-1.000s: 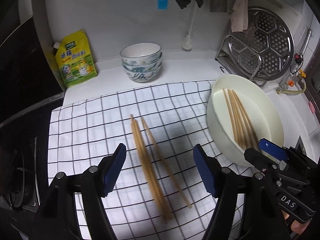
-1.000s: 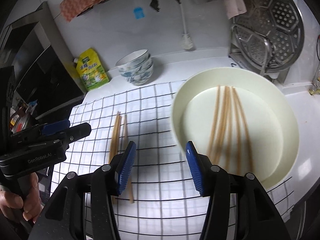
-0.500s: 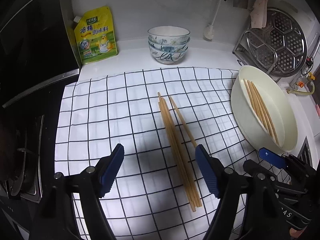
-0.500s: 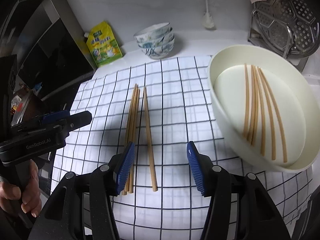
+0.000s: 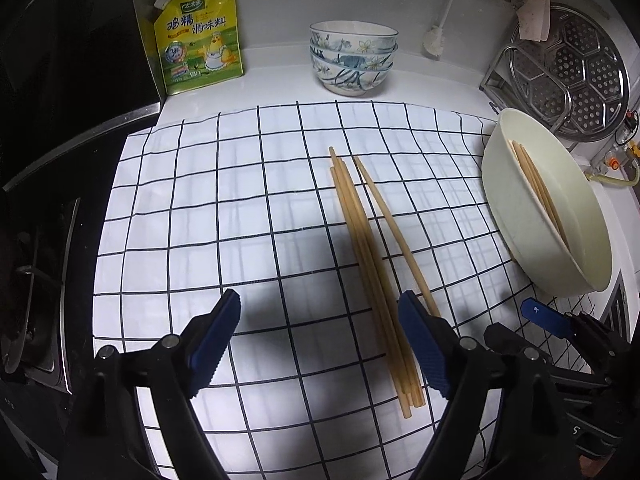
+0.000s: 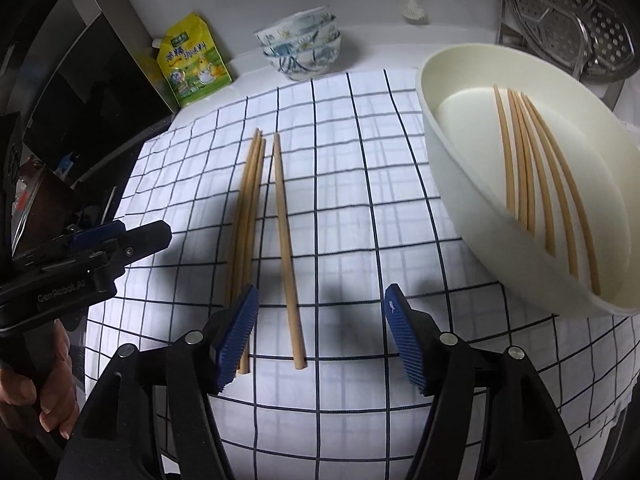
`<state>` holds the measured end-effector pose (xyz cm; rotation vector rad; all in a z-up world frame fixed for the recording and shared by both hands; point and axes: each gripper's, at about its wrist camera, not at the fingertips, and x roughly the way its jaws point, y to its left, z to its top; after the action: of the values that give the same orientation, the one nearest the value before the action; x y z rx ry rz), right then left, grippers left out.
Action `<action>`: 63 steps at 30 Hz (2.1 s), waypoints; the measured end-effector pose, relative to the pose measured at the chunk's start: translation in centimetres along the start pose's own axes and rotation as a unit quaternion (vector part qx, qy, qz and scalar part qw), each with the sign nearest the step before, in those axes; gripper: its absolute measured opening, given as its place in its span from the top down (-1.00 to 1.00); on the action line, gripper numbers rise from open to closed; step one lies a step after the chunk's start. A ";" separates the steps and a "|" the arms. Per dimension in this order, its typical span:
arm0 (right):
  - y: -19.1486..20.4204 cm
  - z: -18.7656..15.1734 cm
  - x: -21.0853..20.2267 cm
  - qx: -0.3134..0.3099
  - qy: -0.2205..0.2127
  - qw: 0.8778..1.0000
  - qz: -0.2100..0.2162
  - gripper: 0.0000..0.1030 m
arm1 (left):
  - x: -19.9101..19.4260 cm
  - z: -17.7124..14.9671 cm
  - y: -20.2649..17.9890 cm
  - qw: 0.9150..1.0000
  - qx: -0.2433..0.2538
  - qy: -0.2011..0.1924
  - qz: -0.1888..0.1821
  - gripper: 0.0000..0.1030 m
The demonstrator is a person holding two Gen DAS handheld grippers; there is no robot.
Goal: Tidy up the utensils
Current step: 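Withdraw both open tools back over the remaining chopsticks on the cloth, then position both open tools over the chopsticks, aligning with single sticks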
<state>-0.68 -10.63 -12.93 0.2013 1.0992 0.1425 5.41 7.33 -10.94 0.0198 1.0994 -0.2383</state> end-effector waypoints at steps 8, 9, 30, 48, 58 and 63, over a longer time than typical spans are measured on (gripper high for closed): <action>-0.4 -0.4 0.9 -0.001 0.006 1.000 -0.005 -0.28 | 1.8 -0.4 -0.3 1.000 0.001 0.010 -0.002 -0.55; -0.5 -0.4 0.9 0.000 0.006 1.000 -0.006 -0.29 | 2.1 -0.4 -0.3 1.000 0.002 0.011 -0.002 -0.55; -1.9 -0.6 1.9 0.008 0.009 1.000 -0.023 -0.29 | 5.9 -1.0 -0.8 0.999 0.016 0.020 0.040 -0.59; 0.5 0.6 3.4 -0.028 0.011 0.999 -0.017 -0.29 | 5.1 -1.7 1.9 0.999 -0.019 0.014 0.045 -0.59; 0.7 0.9 3.8 -0.029 0.011 0.999 -0.017 -0.29 | 3.9 -1.0 3.6 0.998 -0.048 -0.004 0.044 -0.59; 0.9 0.9 4.0 -0.029 0.012 0.999 -0.018 -0.29 | 4.5 -1.0 3.7 0.998 -0.043 0.004 0.049 -0.59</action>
<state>1.94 -8.97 -15.83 0.1268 1.1208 0.1446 7.26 10.29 -15.78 -0.0019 1.1130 -0.1027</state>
